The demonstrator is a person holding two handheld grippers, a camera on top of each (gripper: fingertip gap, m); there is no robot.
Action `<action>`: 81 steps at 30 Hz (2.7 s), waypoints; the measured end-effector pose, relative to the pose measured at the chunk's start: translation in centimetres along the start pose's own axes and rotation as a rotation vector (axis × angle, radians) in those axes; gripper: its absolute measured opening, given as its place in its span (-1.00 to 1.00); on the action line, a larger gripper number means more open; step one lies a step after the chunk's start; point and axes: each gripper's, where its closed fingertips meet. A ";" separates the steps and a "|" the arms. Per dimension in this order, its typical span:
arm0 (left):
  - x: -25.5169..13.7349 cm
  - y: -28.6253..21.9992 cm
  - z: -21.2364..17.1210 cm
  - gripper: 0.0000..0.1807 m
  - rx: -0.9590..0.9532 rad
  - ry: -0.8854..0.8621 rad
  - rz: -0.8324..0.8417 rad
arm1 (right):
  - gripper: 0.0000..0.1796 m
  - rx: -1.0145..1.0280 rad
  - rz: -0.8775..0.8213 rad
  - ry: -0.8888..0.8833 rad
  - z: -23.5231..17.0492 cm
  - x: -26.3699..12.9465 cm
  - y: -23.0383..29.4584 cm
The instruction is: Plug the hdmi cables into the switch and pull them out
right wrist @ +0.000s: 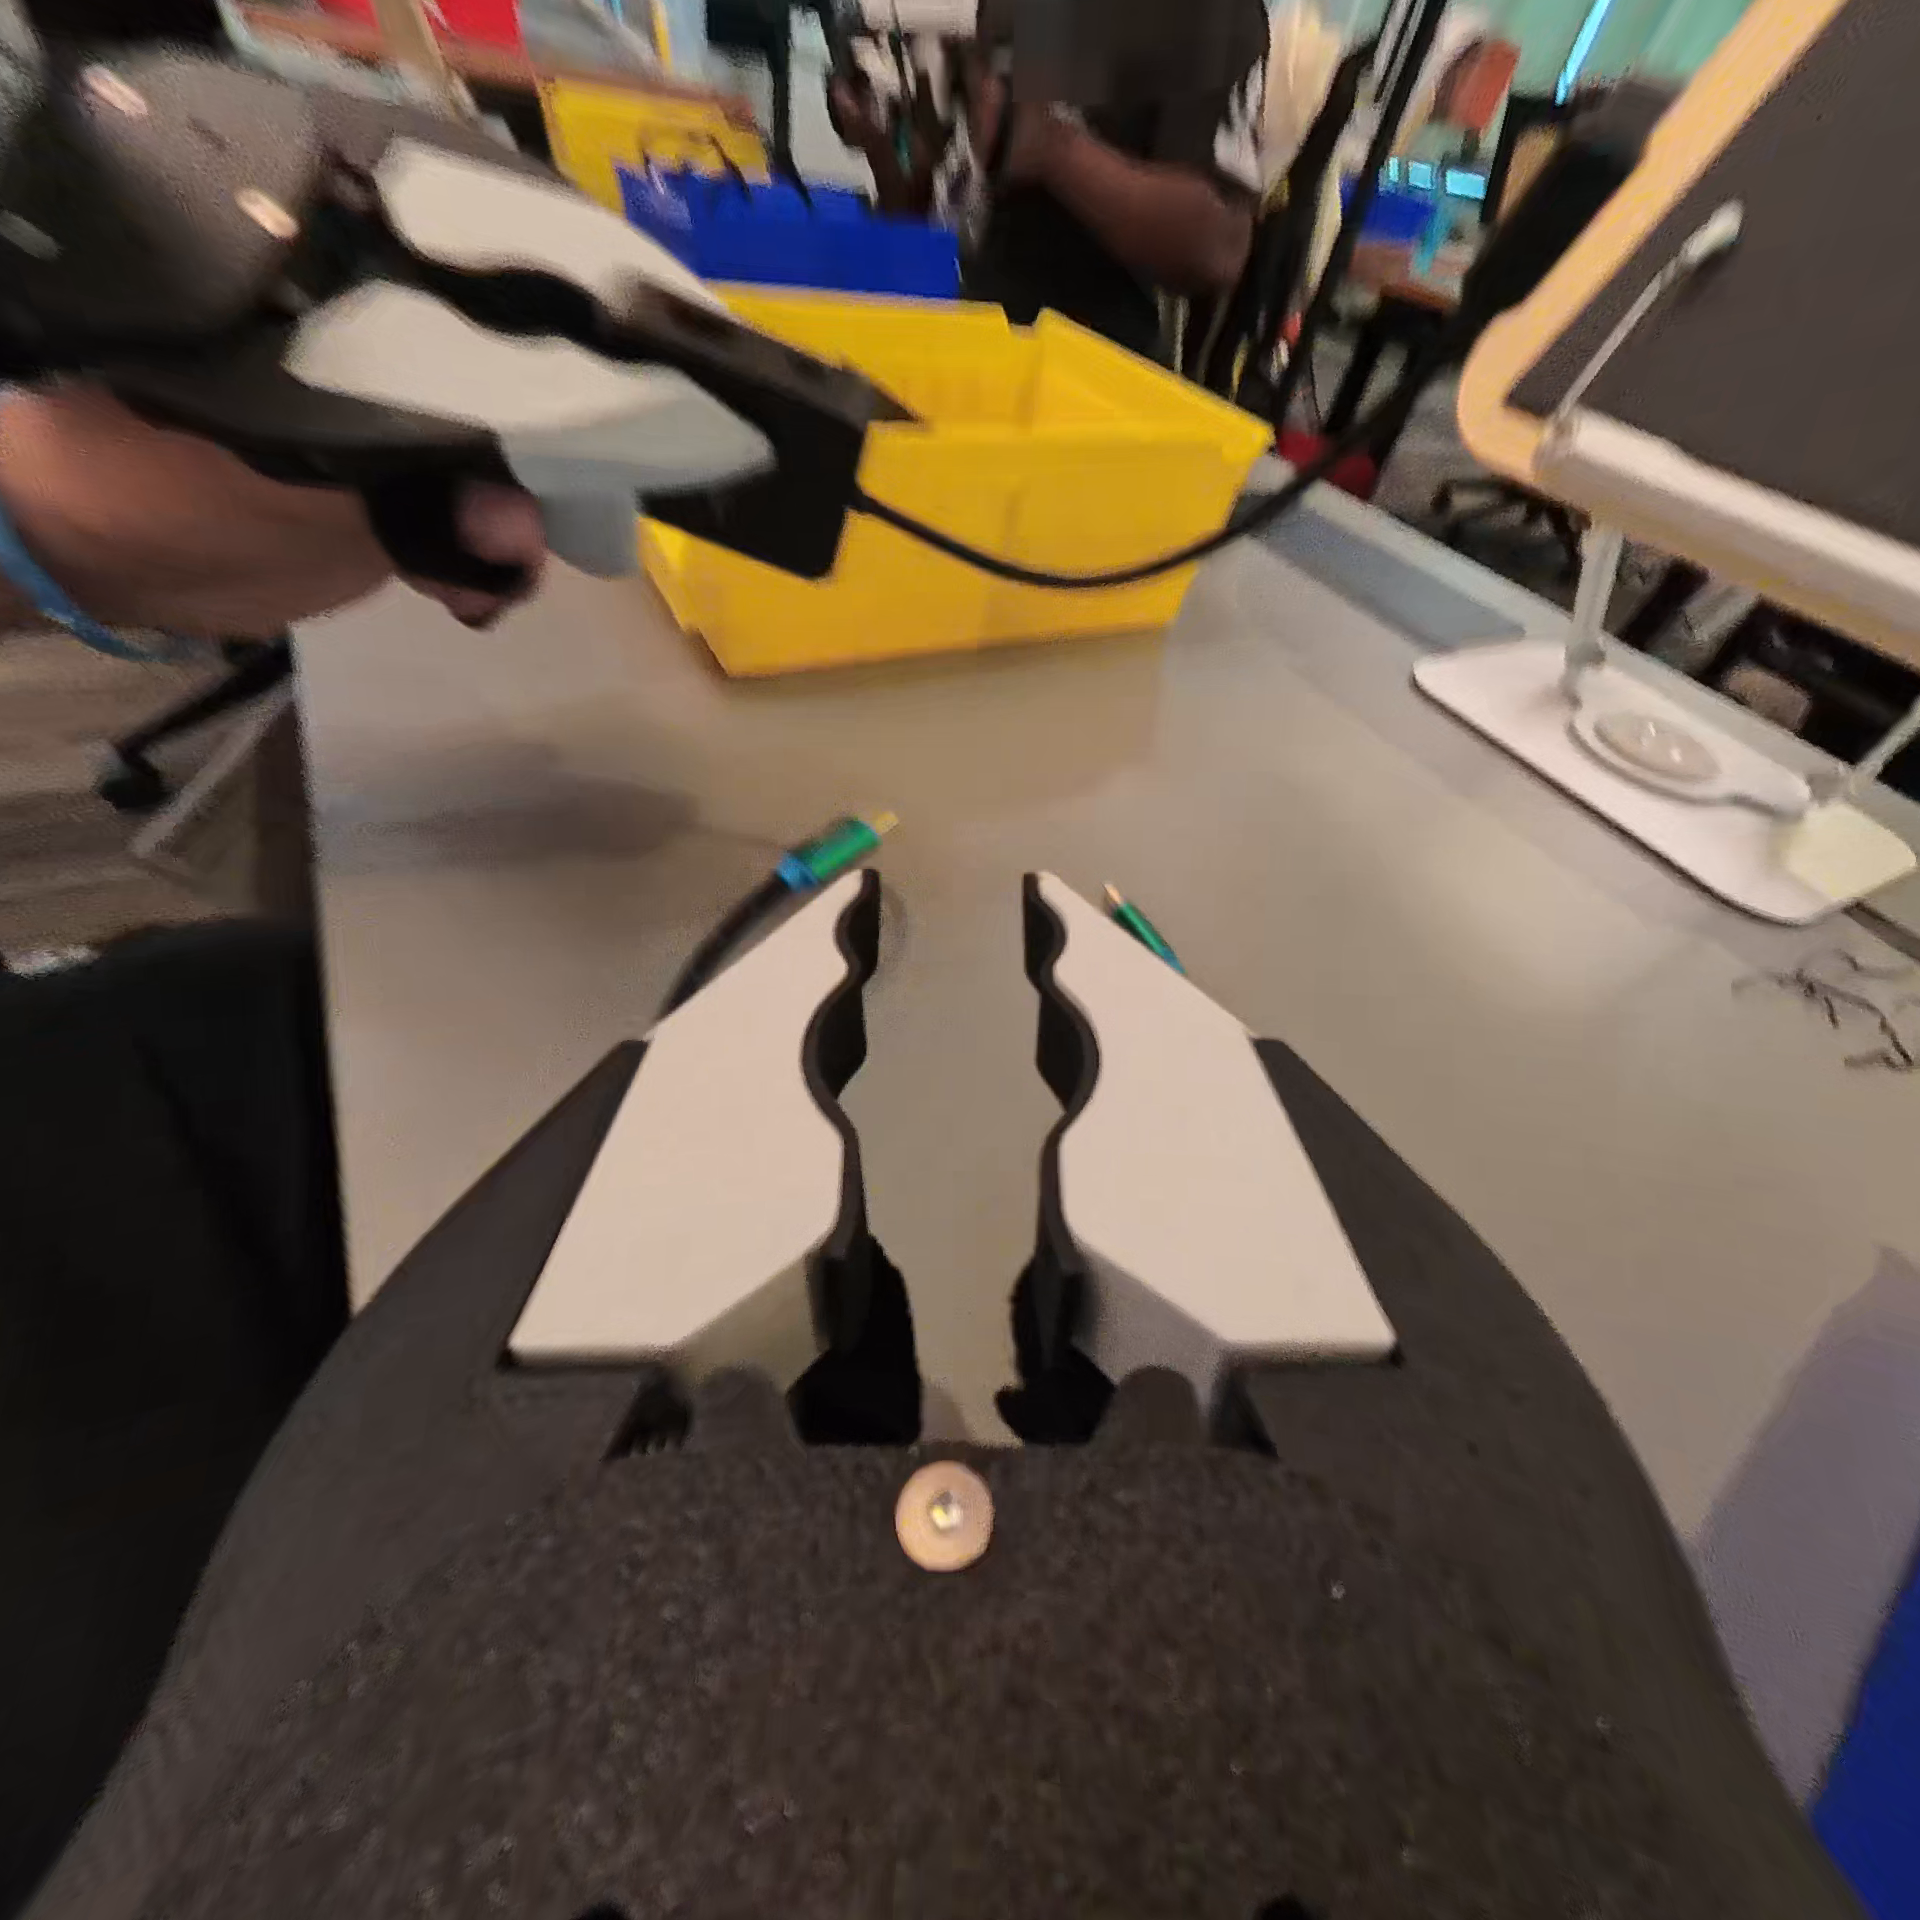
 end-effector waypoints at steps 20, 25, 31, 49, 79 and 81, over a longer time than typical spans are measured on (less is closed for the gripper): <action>-0.1 -1.1 -3.5 -0.85 0.013 0.035 -0.073 | -0.55 -0.067 -0.200 0.435 -6.6 7.3 6.5; -0.2 -1.0 -4.2 -0.85 -0.004 0.044 -0.089 | -0.73 -0.143 -0.297 0.451 -7.6 7.1 4.8; 0.1 -1.3 -4.9 -0.85 0.059 0.046 -0.105 | -0.94 0.007 -0.096 0.459 -5.8 5.6 5.3; 0.4 -6.2 -1.5 -0.85 0.410 -0.075 -0.165 | -0.94 0.078 0.262 0.641 -1.8 -1.9 7.4; 0.0 -7.6 -1.4 -0.85 0.685 0.027 -0.122 | -0.94 0.131 0.267 0.588 -0.1 -1.8 7.2; 0.1 -7.2 -1.3 -0.85 0.666 0.035 -0.102 | -0.94 0.103 0.240 0.573 0.2 -1.6 7.0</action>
Point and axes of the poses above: each gripper's, where its closed fingertips meet, x out along the fingers, z out of its top, y = z × x across the jaws, and after that the axes turned 10 degrees about x, right-handed
